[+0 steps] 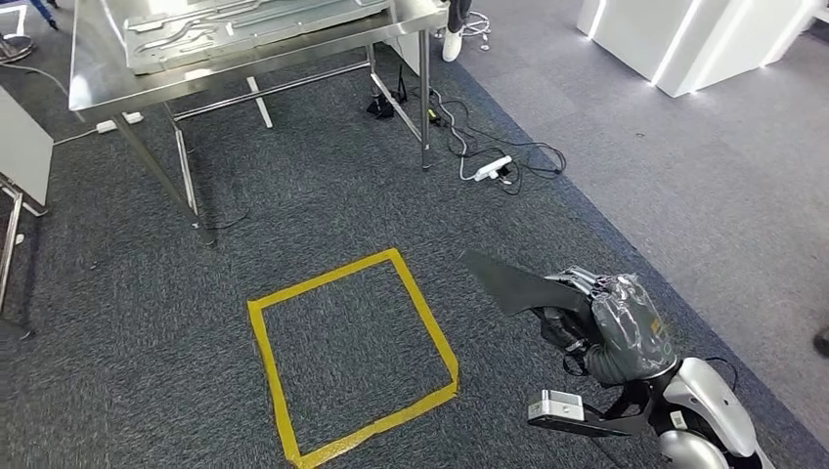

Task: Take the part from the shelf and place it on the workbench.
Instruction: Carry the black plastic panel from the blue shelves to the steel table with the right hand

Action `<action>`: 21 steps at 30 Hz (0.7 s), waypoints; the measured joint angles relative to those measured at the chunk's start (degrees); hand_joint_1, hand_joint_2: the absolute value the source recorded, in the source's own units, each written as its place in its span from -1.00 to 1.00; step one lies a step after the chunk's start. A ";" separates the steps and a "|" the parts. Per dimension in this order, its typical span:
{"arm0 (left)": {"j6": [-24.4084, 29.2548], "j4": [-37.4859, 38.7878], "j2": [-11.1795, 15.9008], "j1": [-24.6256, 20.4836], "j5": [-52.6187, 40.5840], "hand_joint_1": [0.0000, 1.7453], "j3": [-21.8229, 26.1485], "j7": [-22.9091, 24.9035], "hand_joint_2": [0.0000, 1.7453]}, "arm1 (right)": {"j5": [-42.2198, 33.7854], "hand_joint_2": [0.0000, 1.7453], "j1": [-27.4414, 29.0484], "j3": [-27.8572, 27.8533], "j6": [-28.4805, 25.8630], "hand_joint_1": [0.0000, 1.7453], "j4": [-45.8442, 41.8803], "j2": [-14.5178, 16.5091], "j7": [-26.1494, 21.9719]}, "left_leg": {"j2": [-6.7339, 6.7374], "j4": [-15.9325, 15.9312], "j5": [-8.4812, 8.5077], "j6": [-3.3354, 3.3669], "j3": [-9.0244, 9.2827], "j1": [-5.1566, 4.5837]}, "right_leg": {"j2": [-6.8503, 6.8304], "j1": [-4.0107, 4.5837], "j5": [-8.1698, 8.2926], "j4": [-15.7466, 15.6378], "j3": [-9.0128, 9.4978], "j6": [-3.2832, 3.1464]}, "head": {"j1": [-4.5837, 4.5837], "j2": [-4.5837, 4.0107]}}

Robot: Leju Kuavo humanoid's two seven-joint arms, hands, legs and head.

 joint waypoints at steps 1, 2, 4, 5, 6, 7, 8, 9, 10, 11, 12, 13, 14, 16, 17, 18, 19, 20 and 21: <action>0.06 0.01 0.05 0.03 0.05 -1.00 -0.04 -0.13 1.00 | -0.10 1.00 -0.04 -0.49 0.12 1.00 -0.06 -0.07 -0.01 | 1.12 -4.25 1.72 0.43 2.29 -0.18 | -0.72 0.08 -0.19 0.00 0.27 0.10 | 0.00 0.00; 0.11 0.02 0.13 0.05 0.10 -1.00 -0.08 -0.24 1.00 | -0.22 1.00 -0.09 -0.95 0.26 1.00 -0.14 -0.11 -0.01 | 2.21 -7.84 2.91 0.90 4.20 -0.43 | -1.42 0.23 -0.40 -0.01 0.52 0.28 | 0.02 0.00; 0.20 0.04 0.26 0.00 0.21 -1.00 -0.19 -0.40 1.00 | -0.43 1.00 -0.23 -1.71 0.56 1.00 -0.24 -0.22 -0.03 | 3.36 -11.39 3.61 1.65 5.99 -0.96 | -2.65 0.35 -0.72 -0.05 0.86 0.82 | 0.04 0.00; 0.22 0.05 0.30 0.01 0.29 -1.00 -0.24 -0.45 1.00 | -0.51 1.00 -0.31 -2.00 0.68 1.00 -0.26 -0.26 -0.04 | 2.82 -11.46 3.59 1.84 5.88 -1.11 | -3.26 0.38 -0.79 -0.18 1.01 1.13 | 0.04 0.00; 0.24 0.07 0.31 0.02 0.38 -1.00 -0.29 -0.50 1.00 | -0.56 1.00 -0.39 -2.25 0.76 1.00 -0.32 -0.31 -0.04 | 2.10 -11.80 3.73 2.08 6.07 -1.05 | -3.75 0.38 -0.87 -0.38 1.28 1.48 | 0.03 0.00; 0.25 0.08 0.32 0.11 0.48 -1.00 -0.33 -0.53 1.00 | -0.59 1.00 -0.50 -2.46 0.81 1.00 -0.39 -0.35 -0.05 | 1.40 -12.30 3.93 2.32 6.37 -0.91 | -3.34 0.31 -1.11 -0.33 1.50 1.79 | 0.07 0.00; 0.26 0.09 0.32 0.14 0.54 -1.00 -0.37 -0.57 1.00 | -0.63 1.00 -0.60 -2.68 0.85 1.00 -0.49 -0.42 -0.08 | 0.79 -12.87 4.17 2.61 6.79 -0.70 | -2.07 0.22 -1.76 0.41 1.38 2.02 | 0.08 0.00; 0.26 0.09 0.32 0.12 0.57 -1.00 -0.42 -0.61 1.00 | -0.68 1.00 -0.66 -2.91 0.87 1.00 -0.57 -0.51 -0.12 | 0.21 -13.40 4.40 2.86 7.29 -0.47 | -0.23 0.14 -2.94 2.31 0.65 2.21 | 0.10 0.00; 0.25 0.09 0.31 0.09 0.60 -1.00 -0.46 -0.65 1.00 | -0.73 1.00 -0.65 -3.11 0.90 1.00 -0.60 -0.59 -0.14 | -0.37 -13.64 4.51 3.04 7.50 -0.35 | 1.83 -0.02 -4.54 5.52 -0.89 2.30 | 0.14 0.00; 0.23 0.09 0.31 0.02 0.61 -1.00 -0.55 -0.68 1.00 | -0.77 1.00 -0.55 -3.27 0.92 1.00 -0.59 -0.65 -0.15 | -0.99 -13.68 4.52 3.20 7.58 -0.31 | 3.14 -0.09 -6.21 9.45 -3.00 2.38 | 0.15 0.00; 0.22 0.09 0.31 -0.02 0.61 -1.00 -0.66 -0.72 1.00 | -0.79 1.00 -0.42 -3.38 0.96 1.00 -0.56 -0.67 -0.14 | -1.77 -13.64 4.46 3.26 7.60 -0.30 | 3.76 -0.14 -7.34 13.04 -5.12 2.51 | 0.16 0.00; 0.21 0.09 0.31 -0.05 0.61 -1.00 -0.78 -0.76 1.00 | -0.79 1.00 -0.32 -3.43 0.99 1.00 -0.54 -0.68 -0.13 | -2.63 -13.57 4.35 3.27 7.67 -0.30 | 3.99 -0.24 -7.45 15.18 -6.67 2.66 | 0.16 0.00; 0.20 0.09 0.31 -0.07 0.61 -1.00 -0.89 -0.79 1.00 | -0.80 1.00 -0.26 -3.47 1.01 1.00 -0.52 -0.71 -0.13 | -3.54 -13.44 4.20 3.21 7.80 -0.28 | 4.09 -0.38 -6.32 15.11 -7.18 2.80 | 0.16 0.00; 0.20 0.09 0.30 -0.10 0.61 -1.00 -1.01 -0.81 1.00 | -0.80 1.00 -0.25 -3.57 1.03 1.00 -0.52 -0.74 -0.12 | -5.32 -12.96 3.66 2.85 8.22 -0.14 | 4.98 -0.84 -1.55 8.97 -5.19 3.05 | 0.17 0.00; 0.20 0.09 0.30 -0.08 0.61 -1.00 -1.04 -0.82 1.00 | -0.81 1.00 -0.25 -3.63 1.03 1.00 -0.50 -0.77 -0.11 | -6.10 -12.61 3.30 2.54 8.28 -0.11 | 6.36 -1.08 0.16 5.41 -3.76 3.17 | 0.20 0.00; 0.20 0.09 0.31 -0.11 0.62 -1.00 -1.09 -0.83 1.00 | -0.83 1.00 -0.21 -3.71 1.03 1.00 -0.51 -0.81 -0.10 | -6.84 -12.19 3.00 2.18 8.15 -0.09 | 7.70 -1.26 1.13 2.70 -2.64 3.22 | 0.18 0.01; 0.20 0.10 0.32 -0.11 0.63 -1.00 -1.14 -0.83 1.00 | -0.85 1.00 -0.17 -3.78 1.03 1.00 -0.52 -0.86 -0.08 | -7.52 -11.87 2.81 1.80 7.87 -0.05 | 8.70 -1.31 1.28 1.26 -2.08 3.18 | 0.19 0.01; 0.20 0.10 0.32 -0.06 0.65 -1.00 -1.17 -0.84 1.00 | -0.86 1.00 -0.16 -3.83 1.04 1.00 -0.52 -0.90 -0.04 | -8.13 -11.76 2.76 1.44 7.56 0.00 | 9.11 -1.20 0.86 1.03 -1.96 3.02 | 0.18 0.01; 0.21 0.11 0.32 0.00 0.67 -1.00 -1.21 -0.86 1.00 | -0.87 1.00 -0.20 -3.88 1.03 1.00 -0.55 -0.94 0.00 | -8.74 -11.78 2.78 1.07 7.36 0.09 | 8.64 -1.16 0.81 0.85 -1.84 2.72 | 0.17 0.01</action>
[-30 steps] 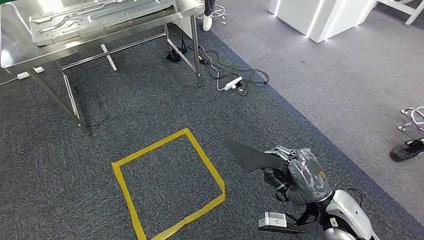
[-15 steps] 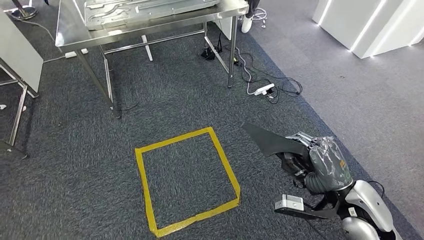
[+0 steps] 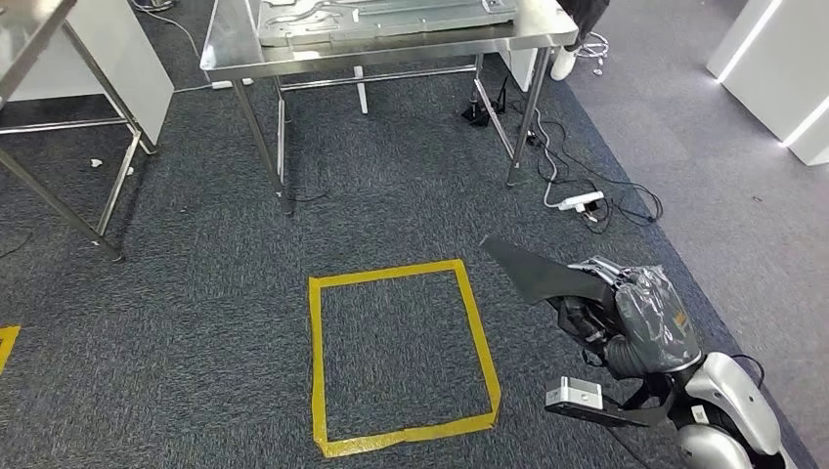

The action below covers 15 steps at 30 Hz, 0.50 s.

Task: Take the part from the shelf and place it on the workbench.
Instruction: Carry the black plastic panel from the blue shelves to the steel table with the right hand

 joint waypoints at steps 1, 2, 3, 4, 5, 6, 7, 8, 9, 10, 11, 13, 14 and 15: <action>0.01 -0.01 0.01 0.13 0.06 -1.00 -0.04 -0.02 1.00 | -0.02 1.00 -0.08 -0.05 -0.01 1.00 -0.01 -0.01 0.08 | -0.18 -0.04 -0.07 -0.31 -0.06 0.09 | -0.63 -0.04 -0.02 -0.19 0.22 -0.38 | 0.01 0.00; 0.02 -0.01 0.00 0.21 0.16 -1.00 -0.07 -0.06 1.00 | -0.04 1.00 -0.14 -0.14 -0.02 1.00 -0.02 -0.01 0.16 | 0.74 0.40 -0.34 -0.62 -0.18 0.04 | -1.19 -0.12 -0.07 -0.43 0.62 -0.82 | -0.05 0.00; 0.03 -0.01 -0.01 0.19 0.28 -1.00 -0.10 -0.10 1.00 | -0.09 1.00 -0.17 -0.26 -0.03 1.00 -0.03 -0.01 0.22 | 2.38 1.86 -1.08 -0.90 -0.82 -0.04 | -1.80 -0.20 -0.13 -0.70 1.09 -1.26 | -0.13 0.00; 0.05 -0.01 0.00 0.07 0.40 -1.00 -0.11 -0.16 1.00 | -0.14 1.00 -0.16 -0.37 -0.02 1.00 -0.03 -0.01 0.28 | 4.48 4.58 -2.30 -1.11 -2.18 -0.08 | -2.37 -0.17 -0.25 -0.90 1.50 -1.64 | -0.21 0.00; 0.09 -0.01 -0.01 -0.11 0.49 -1.00 -0.12 -0.23 1.00 | -0.20 1.00 -0.14 -0.46 -0.01 1.00 -0.03 -0.01 0.33 | 6.44 8.36 -3.82 -1.31 -4.29 -0.12 | -2.90 -0.02 -0.43 -0.96 1.77 -1.94 | -0.27 -0.01; 0.13 -0.01 0.01 -0.28 0.53 -1.00 -0.13 -0.28 1.00 | -0.24 1.00 -0.13 -0.52 0.03 1.00 -0.02 -0.02 0.36 | 7.49 12.37 -5.22 -1.44 -6.72 -0.04 | -3.40 0.13 -0.62 -0.96 1.92 -2.11 | -0.31 -0.01; 0.15 -0.01 0.01 -0.38 0.55 -1.00 -0.13 -0.32 1.00 | -0.27 1.00 -0.11 -0.54 0.07 1.00 -0.02 -0.02 0.38 | 7.94 15.40 -5.86 -1.52 -8.74 0.03 | -3.81 0.25 -0.82 -0.95 2.07 -2.20 | -0.29 -0.01; 0.16 -0.01 0.01 -0.39 0.55 -1.00 -0.14 -0.33 1.00 | -0.31 1.00 -0.11 -0.55 0.10 1.00 -0.01 -0.02 0.40 | 8.08 16.55 -5.42 -1.52 -9.79 0.05 | -4.13 0.33 -1.04 -0.95 2.27 -2.21 | -0.31 -0.01; 0.16 -0.01 0.01 -0.32 0.55 -1.00 -0.15 -0.34 1.00 | -0.34 1.00 -0.12 -0.56 0.13 1.00 -0.01 -0.02 0.40 | 8.12 15.39 -3.85 -1.42 -9.58 0.06 | -4.36 0.39 -1.28 -0.94 2.58 -2.18 | -0.31 -0.01; 0.16 -0.01 0.03 -0.21 0.55 -1.00 -0.16 -0.34 1.00 | -0.39 1.00 -0.15 -0.57 0.14 1.00 -0.01 -0.02 0.41 | 8.13 12.14 -1.47 -1.19 -8.25 0.03 | -4.56 0.45 -1.57 -0.95 2.99 -2.14 | -0.31 -0.01; 0.16 0.00 0.10 -0.10 0.55 -1.00 -0.17 -0.36 1.00 | -0.42 1.00 -0.19 -0.61 0.17 1.00 -0.01 -0.02 0.43 | 8.19 8.03 0.65 -0.82 -6.41 -0.05 | -4.73 0.50 -1.87 -0.96 3.36 -2.06 | -0.30 -0.01; 0.18 0.02 0.29 -0.04 0.55 -1.00 -0.20 -0.44 1.00 | -0.46 1.00 -0.37 -0.69 0.30 1.00 -0.01 -0.02 0.49 | 8.31 1.90 2.66 -0.12 -3.50 -0.39 | -5.00 0.69 -2.36 -0.98 3.76 -1.67 | -0.28 -0.01; 0.19 0.03 0.37 -0.09 0.55 -1.00 -0.21 -0.49 1.00 | -0.46 1.00 -0.48 -0.73 0.43 1.00 -0.01 -0.02 0.55 | 8.31 0.82 2.53 0.12 -3.00 -0.58 | -5.09 0.73 -2.50 -1.08 3.78 -1.40 | -0.28 -0.01; 0.20 0.03 0.41 -0.13 0.56 -1.00 -0.23 -0.55 1.00 | -0.47 1.00 -0.61 -0.75 0.54 1.00 -0.01 -0.02 0.64 | 8.25 0.57 2.30 0.29 -2.86 -0.72 | -5.14 0.78 -2.55 -1.27 3.85 -1.07 | -0.28 -0.01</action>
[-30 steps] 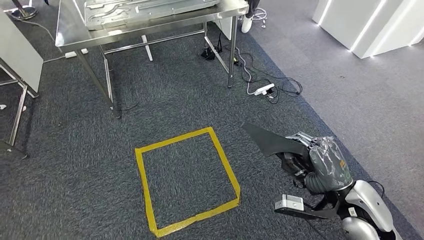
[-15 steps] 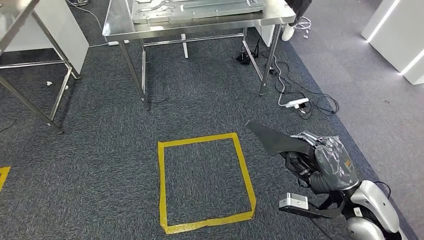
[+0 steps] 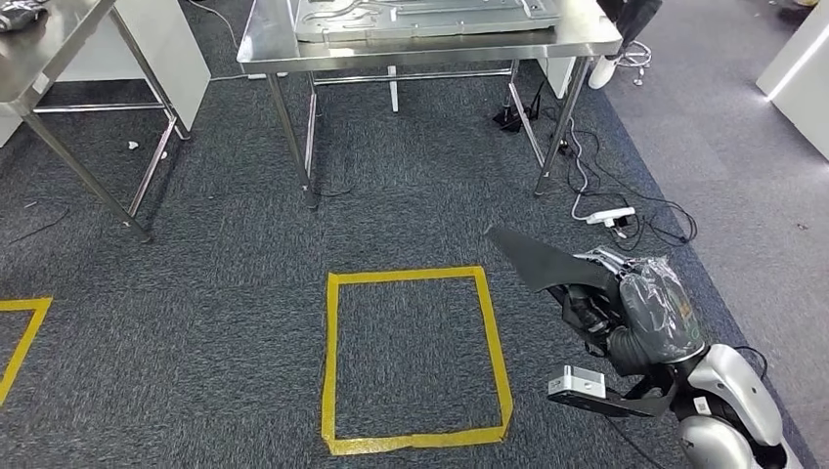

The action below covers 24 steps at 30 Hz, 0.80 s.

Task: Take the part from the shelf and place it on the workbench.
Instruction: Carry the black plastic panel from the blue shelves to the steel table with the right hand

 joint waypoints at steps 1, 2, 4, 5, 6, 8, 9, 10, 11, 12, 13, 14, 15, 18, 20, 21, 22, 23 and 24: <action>0.02 0.01 0.02 -0.06 0.01 -1.00 -0.04 -0.05 1.00 | 0.01 1.00 -0.12 -0.01 0.11 1.00 -0.01 -0.01 0.11 | -0.07 -0.30 0.01 0.23 0.19 0.08 | -0.05 -0.02 -0.06 -0.27 0.21 0.33 | 0.00 0.00; 0.04 0.01 0.03 -0.03 0.03 -1.00 -0.11 -0.10 1.00 | 0.01 1.00 -0.23 -0.03 0.17 1.00 -0.01 -0.02 0.22 | -0.13 -0.83 0.05 0.50 0.60 0.17 | -0.03 -0.04 -0.23 -0.24 0.44 0.61 | 0.02 0.00; 0.08 0.01 0.03 0.02 0.09 -1.00 -0.29 -0.20 1.00 | 0.02 1.00 -0.50 -0.12 0.24 1.00 0.00 -0.05 0.43 | -0.08 -1.94 0.15 1.14 1.62 0.45 | 0.12 -0.04 -1.82 2.50 -0.55 0.95 | 0.07 0.00; 0.09 0.01 0.03 0.05 0.13 -1.00 -0.37 -0.25 1.00 | 0.02 1.00 -0.60 -0.16 0.28 1.00 0.03 -0.07 0.54 | -0.06 -2.18 0.05 1.40 1.97 0.43 | 0.26 -0.08 -3.27 5.73 -2.25 1.02 | 0.10 0.00; 0.09 0.01 0.03 0.05 0.20 -1.00 -0.43 -0.28 1.00 | 0.02 1.00 -0.68 -0.18 0.35 1.00 0.09 -0.08 0.64 | -0.04 -2.23 -0.14 1.62 2.16 0.38 | 0.36 -0.08 -4.82 9.66 -4.59 1.09 | 0.09 0.00; 0.11 0.01 0.03 0.01 0.34 -1.00 -0.56 -0.33 1.00 | 0.03 1.00 -0.71 -0.18 0.50 1.00 0.26 -0.09 0.77 | -0.16 -2.11 -0.65 1.81 2.54 0.26 | 0.49 -0.11 -5.67 15.19 -8.60 1.29 | 0.09 0.00; 0.11 0.01 0.02 -0.01 0.40 -1.00 -0.66 -0.35 1.00 | 0.03 1.00 -0.74 -0.18 0.55 1.00 0.32 -0.09 0.79 | -0.26 -1.99 -0.96 1.79 2.83 0.24 | 0.50 -0.14 -4.39 15.08 -9.22 1.36 | 0.09 0.00; 0.11 0.01 0.02 -0.03 0.43 -1.00 -0.76 -0.36 1.00 | 0.03 1.00 -0.79 -0.18 0.57 1.00 0.35 -0.09 0.80 | -0.36 -1.80 -1.34 1.69 3.19 0.25 | 0.49 -0.18 -2.10 12.77 -8.69 1.41 | 0.09 0.00; 0.11 0.01 0.03 -0.02 0.43 -1.00 -0.86 -0.36 1.00 | 0.03 1.00 -0.87 -0.18 0.58 1.00 0.36 -0.10 0.81 | -0.45 -1.52 -1.79 1.51 3.56 0.27 | 0.49 -0.26 0.48 8.99 -7.42 1.41 | 0.10 0.00; 0.11 0.02 0.03 0.01 0.45 -1.00 -0.95 -0.37 1.00 | 0.03 1.00 -0.96 -0.18 0.59 1.00 0.39 -0.10 0.82 | -0.52 -1.20 -2.25 1.23 3.77 0.18 | 0.53 -0.21 2.21 5.59 -6.06 1.36 | 0.11 0.00; 0.11 0.02 0.04 0.01 0.51 -1.00 -1.01 -0.38 1.00 | 0.03 1.00 -1.03 -0.18 0.62 1.00 0.43 -0.11 0.84 | -0.60 -0.91 -2.65 0.91 3.87 0.09 | 0.60 -0.13 3.23 3.07 -5.05 1.18 | 0.10 0.00; -0.19 0.03 0.04 0.04 0.46 -1.00 -1.08 -0.13 1.00 | 0.04 1.00 -1.07 -0.18 0.64 1.00 0.46 -0.11 0.87 | -0.66 -0.71 -2.94 0.57 3.87 0.00 | 0.66 -0.01 3.41 1.78 -4.58 0.94 | 0.10 0.00; -1.06 0.03 -0.03 0.00 0.16 -1.00 -1.24 0.74 1.00 | 0.09 1.00 -1.10 -0.18 0.69 1.00 0.50 -0.12 0.94 | -0.70 -0.68 -3.10 0.27 3.82 -0.10 | 0.72 0.17 3.07 1.69 -4.51 0.67 | 0.09 0.00; -4.31 0.03 -1.39 -0.46 -1.57 -1.00 -2.46 5.46 1.00 | 0.96 1.00 -1.53 -0.18 0.92 1.00 0.54 -0.03 1.88 | -0.60 -0.14 -3.82 -0.51 3.89 -0.05 | 0.69 -0.12 2.98 1.11 -4.06 -0.36 | 0.08 0.00; -3.51 0.03 -3.13 -0.62 -1.99 -1.00 -3.27 6.91 1.00 | 1.96 1.00 -2.13 -0.13 1.16 1.00 0.56 0.12 2.95 | -0.39 4.26 -6.14 -1.01 1.90 0.13 | 0.54 -0.30 2.78 0.74 -3.42 -1.06 | 0.07 0.00; -2.80 0.03 -3.94 -0.61 -1.97 -1.00 -3.56 7.05 1.00 | 2.30 1.00 -2.40 -0.05 1.24 1.00 0.58 0.20 3.42 | -0.29 7.99 -7.79 -1.20 -0.09 0.23 | 0.50 -0.26 2.59 0.71 -3.21 -1.31 | 0.07 0.00; -2.34 0.03 -4.61 -0.60 -1.90 -1.00 -3.79 7.12 1.00 | 2.50 1.00 -2.61 0.03 1.30 1.00 0.61 0.27 3.81 | -0.23 11.98 -9.27 -1.36 -2.43 0.34 | 0.45 -0.20 2.40 0.72 -3.06 -1.44 | 0.07 0.00; -2.15 0.02 -5.15 -0.59 -1.81 -1.00 -3.97 7.14 1.00 | 2.60 1.00 -2.72 0.13 1.30 1.00 0.63 0.33 4.07 | -0.19 14.84 -9.87 -1.43 -4.33 0.43 | 0.42 -0.12 2.19 0.73 -2.87 -1.48 | 0.07 0.00; -2.09 0.02 -5.57 -0.54 -1.74 -1.00 -4.08 7.13 1.00 | 2.64 1.00 -2.76 0.21 1.27 1.00 0.65 0.37 4.19 | -0.18 15.87 -9.35 -1.42 -5.38 0.48 | 0.41 -0.06 1.96 0.74 -2.61 -1.46 | 0.07 0.00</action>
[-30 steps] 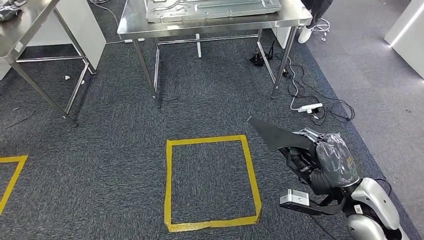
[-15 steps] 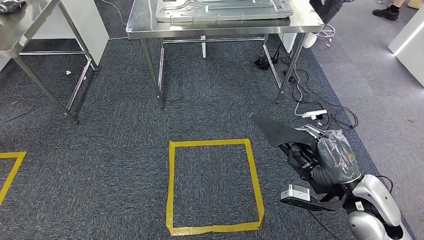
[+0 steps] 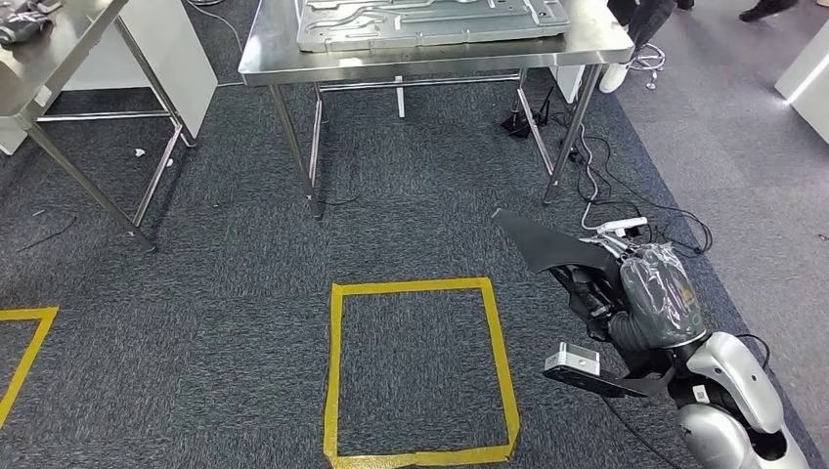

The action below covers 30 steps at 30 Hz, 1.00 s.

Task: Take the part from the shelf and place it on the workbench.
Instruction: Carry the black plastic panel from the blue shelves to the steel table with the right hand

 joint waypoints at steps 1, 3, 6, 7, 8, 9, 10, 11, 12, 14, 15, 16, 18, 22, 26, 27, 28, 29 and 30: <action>-0.05 -0.01 -0.30 0.03 0.09 -1.00 -0.07 -0.05 1.00 | 0.01 1.00 -0.03 0.08 -0.03 1.00 0.01 0.02 0.01 | 0.01 -1.28 1.72 0.12 0.13 0.02 | 0.01 0.05 -0.28 0.01 0.37 0.07 | -0.01 0.00; -0.14 0.01 -0.50 0.14 0.48 -1.00 -0.12 -0.18 1.00 | -0.02 1.00 -0.17 0.20 -0.06 1.00 0.01 0.02 -0.11 | 0.04 -8.75 6.56 0.70 3.10 -0.10 | 0.05 0.07 -0.92 -0.03 1.27 0.30 | 0.02 0.00; -0.23 0.03 -0.53 0.10 1.08 -1.00 -0.14 -0.28 1.00 | -0.20 1.00 -0.40 0.26 -0.09 1.00 0.01 0.04 -0.34 | 0.04 -15.48 8.65 1.65 6.05 -0.76 | 0.08 0.07 -1.48 -0.22 1.71 1.08 | 0.03 0.00; -0.28 0.04 -0.55 0.04 1.16 -1.00 -0.14 -0.31 1.00 | -0.29 1.00 -0.47 0.27 -0.11 1.00 0.01 0.04 -0.38 | 0.01 -15.74 8.50 1.83 6.10 -0.93 | 0.07 0.08 -1.51 -0.40 1.74 1.42 | 0.02 0.00; -0.36 0.04 -0.56 -0.06 1.27 -1.00 -0.14 -0.34 1.00 | -0.38 1.00 -0.61 0.28 -0.11 1.00 0.00 0.04 -0.39 | -0.02 -16.07 8.51 2.03 6.24 -0.85 | 0.06 0.09 -1.57 -0.66 1.91 1.77 | 0.00 0.00; -0.49 0.04 -0.59 -0.07 1.41 -1.00 -0.14 -0.38 1.00 | -0.46 1.00 -0.82 0.28 -0.10 1.00 0.00 0.03 -0.37 | -0.03 -16.61 8.55 2.29 6.66 -0.73 | 0.07 0.08 -1.75 -0.57 2.08 2.07 | 0.02 0.00; -0.61 0.04 -0.62 -0.06 1.59 -1.00 -0.14 -0.40 1.00 | -0.56 1.00 -1.09 0.28 -0.09 1.00 0.00 0.02 -0.33 | 0.02 -17.21 8.58 2.63 7.19 -0.57 | 0.10 0.08 -2.28 0.30 1.84 2.29 | 0.02 0.00; -0.71 0.04 -0.65 -0.06 1.79 -1.00 -0.14 -0.39 1.00 | -0.64 1.00 -1.30 0.28 -0.09 1.00 0.02 -0.01 -0.30 | 0.07 -17.78 8.60 2.95 7.78 -0.42 | 0.16 0.09 -3.29 2.37 0.92 2.44 | 0.04 0.00; -0.78 0.04 -0.68 -0.02 1.97 -1.00 -0.14 -0.37 1.00 | -0.73 1.00 -1.37 0.28 -0.08 1.00 0.07 -0.03 -0.27 | 0.12 -18.06 8.48 3.23 8.22 -0.42 | 0.21 0.03 -4.66 5.69 -0.83 2.50 | 0.06 0.00; -0.83 0.04 -0.70 -0.02 2.28 -1.00 -0.14 -0.33 1.00 | -0.86 1.00 -1.33 0.28 -0.11 1.00 0.30 -0.07 -0.35 | 0.10 -18.12 7.98 3.59 8.79 -0.53 | 0.27 0.00 -6.94 13.03 -5.47 2.66 | 0.07 0.00; -0.87 0.04 -0.71 -0.02 2.44 -1.00 -0.14 -0.33 1.00 | -0.93 1.00 -1.35 0.28 -0.11 1.00 0.45 -0.09 -0.40 | 0.03 -18.09 7.66 3.65 9.13 -0.58 | 0.27 -0.03 -6.80 15.02 -7.14 2.76 | 0.07 0.00; -0.92 0.04 -0.71 -0.05 2.61 -1.00 -0.14 -0.33 1.00 | -0.99 1.00 -1.54 0.29 -0.09 1.00 0.60 -0.11 -0.43 | -0.05 -18.03 7.29 3.61 9.57 -0.60 | 0.26 -0.05 -5.42 14.83 -7.77 2.83 | 0.08 0.00; -1.04 0.04 -0.71 -0.08 2.88 -1.00 -0.14 -0.32 1.00 | -1.21 1.00 -2.39 0.33 -0.02 1.00 0.84 -0.21 -0.22 | -0.16 -17.80 6.34 3.31 10.70 -0.60 | 0.23 -0.09 -0.20 8.38 -5.95 2.78 | 0.08 0.00; -1.10 0.05 -0.67 -0.23 3.31 -1.00 -0.14 0.03 1.00 | -1.70 1.00 -3.04 0.33 -0.05 1.00 1.04 -0.82 0.11 | -0.28 -17.45 4.77 2.09 11.34 -0.84 | 0.30 0.54 2.16 0.51 -2.57 2.01 | 0.11 0.00; -1.04 0.06 -0.63 -0.45 3.63 -1.00 -0.14 0.13 1.00 | -1.78 1.00 -3.04 0.31 -0.10 1.00 1.08 -1.30 -0.36 | -0.05 -14.98 2.99 0.95 10.81 -0.72 | 0.41 0.07 1.42 -0.27 -1.38 0.65 | 0.09 0.00; -1.08 0.06 -0.62 -0.47 3.76 -1.00 -0.14 0.13 1.00 | -1.80 1.00 -3.19 0.31 -0.07 1.00 1.08 -1.35 -0.41 | 0.00 -11.83 1.71 0.67 9.21 -0.60 | 0.39 -0.02 1.14 -0.40 -0.88 0.32 | 0.07 0.00; -1.14 0.06 -0.61 -0.45 3.89 -1.00 -0.14 0.14 1.00 | -1.81 1.00 -3.43 0.31 -0.02 1.00 1.10 -1.38 -0.38 | 0.03 -7.74 0.28 0.45 6.81 -0.49 | 0.36 0.01 0.78 -0.43 -0.47 0.08 | 0.07 0.00; -1.23 0.06 -0.61 -0.45 4.02 -1.00 -0.14 0.17 1.00 | -1.85 1.00 -3.71 0.32 0.05 1.00 1.15 -1.39 -0.31 | 0.03 -3.68 -0.84 0.28 4.07 -0.37 | 0.35 0.06 0.40 -0.43 -0.07 -0.02 | 0.05 0.00; -1.33 0.06 -0.60 -0.46 4.14 -1.00 -0.14 0.21 1.00 | -1.91 1.00 -3.98 0.33 0.12 1.00 1.22 -1.42 -0.22 | 0.03 -0.84 -1.05 0.20 1.78 -0.29 | 0.35 0.11 -0.01 -0.43 0.38 -0.03 | 0.05 0.00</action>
